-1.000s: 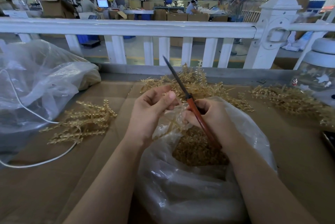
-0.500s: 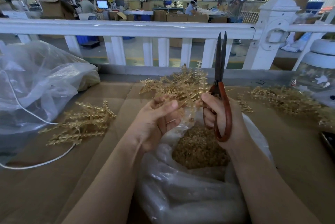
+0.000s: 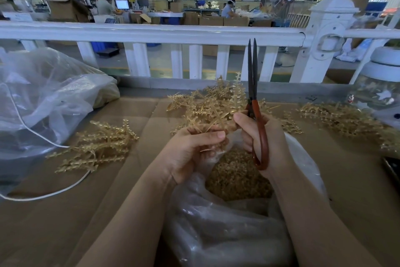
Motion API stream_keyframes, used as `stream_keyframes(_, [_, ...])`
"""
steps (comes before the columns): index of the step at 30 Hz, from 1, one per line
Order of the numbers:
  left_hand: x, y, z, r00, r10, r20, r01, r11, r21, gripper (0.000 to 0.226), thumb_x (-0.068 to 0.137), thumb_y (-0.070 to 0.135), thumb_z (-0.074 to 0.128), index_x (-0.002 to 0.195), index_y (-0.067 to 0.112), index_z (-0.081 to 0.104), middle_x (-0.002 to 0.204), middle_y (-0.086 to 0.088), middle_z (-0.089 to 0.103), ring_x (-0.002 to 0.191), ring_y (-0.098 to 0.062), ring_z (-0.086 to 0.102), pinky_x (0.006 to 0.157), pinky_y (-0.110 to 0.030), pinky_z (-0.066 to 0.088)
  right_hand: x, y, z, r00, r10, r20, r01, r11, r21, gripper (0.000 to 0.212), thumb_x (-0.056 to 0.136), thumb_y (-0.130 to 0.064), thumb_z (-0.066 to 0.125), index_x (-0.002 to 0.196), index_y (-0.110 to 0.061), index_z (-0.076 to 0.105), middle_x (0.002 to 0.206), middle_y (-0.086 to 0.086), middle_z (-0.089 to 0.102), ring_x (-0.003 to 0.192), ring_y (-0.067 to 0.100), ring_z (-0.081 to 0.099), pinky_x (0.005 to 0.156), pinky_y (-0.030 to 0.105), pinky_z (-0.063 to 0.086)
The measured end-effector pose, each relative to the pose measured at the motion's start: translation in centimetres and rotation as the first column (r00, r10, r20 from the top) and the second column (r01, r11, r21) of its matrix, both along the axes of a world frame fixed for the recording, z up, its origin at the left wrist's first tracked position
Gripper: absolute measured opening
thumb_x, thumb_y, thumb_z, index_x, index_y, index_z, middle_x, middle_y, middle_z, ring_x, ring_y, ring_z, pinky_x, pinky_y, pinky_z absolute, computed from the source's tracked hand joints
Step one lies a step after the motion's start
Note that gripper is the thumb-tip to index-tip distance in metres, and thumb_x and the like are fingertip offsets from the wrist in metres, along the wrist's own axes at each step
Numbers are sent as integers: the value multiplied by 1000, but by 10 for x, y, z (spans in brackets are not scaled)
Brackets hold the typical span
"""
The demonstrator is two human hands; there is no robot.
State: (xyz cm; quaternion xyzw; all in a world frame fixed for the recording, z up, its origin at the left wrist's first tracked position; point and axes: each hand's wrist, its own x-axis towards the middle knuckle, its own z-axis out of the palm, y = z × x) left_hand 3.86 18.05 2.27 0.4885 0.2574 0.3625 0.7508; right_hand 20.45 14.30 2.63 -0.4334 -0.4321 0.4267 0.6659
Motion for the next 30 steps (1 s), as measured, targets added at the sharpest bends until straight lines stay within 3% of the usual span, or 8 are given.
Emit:
stream_keyframes(5, [1,2,3,994,113,-15,-113,993,19,10,65,19,78,75,19,78,86,-4,75,69,-9,64,58,-17,47,-6,-5,8,996,9,92,-7,1000,-26,42,68,-35,77,88,1,65,47,-7,57,35,1,45,39,10,34])
stream_keyframes(9, [4,-1,2,989,127,-81,-121,990,67,11,65,21,79,75,18,79,91,-8,76,78,-12,65,69,-22,47,-7,-1,6,984,-54,170,71,993,-93,10,86,-12,77,83,-8,69,56,-5,66,39,-1,53,40,8,37])
stream_keyframes(16, [1,0,2,999,54,-1,-54,998,10,14,69,19,77,80,10,79,75,-6,73,61,-10,65,64,-21,54,-3,2,1,964,-153,216,178,979,-101,10,88,-10,75,81,-15,70,64,-3,69,43,-3,54,43,8,38])
stream_keyframes(24, [-2,1,5,998,39,47,-38,999,-22,13,65,7,78,77,12,78,81,-7,75,68,-12,70,66,-20,56,-3,2,0,954,-200,226,225,970,-91,13,85,-15,78,77,-23,72,68,-6,72,60,4,67,56,14,50])
stream_keyframes(30, [-2,1,7,996,84,15,-84,996,16,17,58,11,82,74,16,77,79,-6,75,66,-11,70,62,-18,55,-5,3,1,935,-211,284,242,967,-82,13,85,-16,78,78,-24,72,70,-10,73,66,4,70,63,16,56])
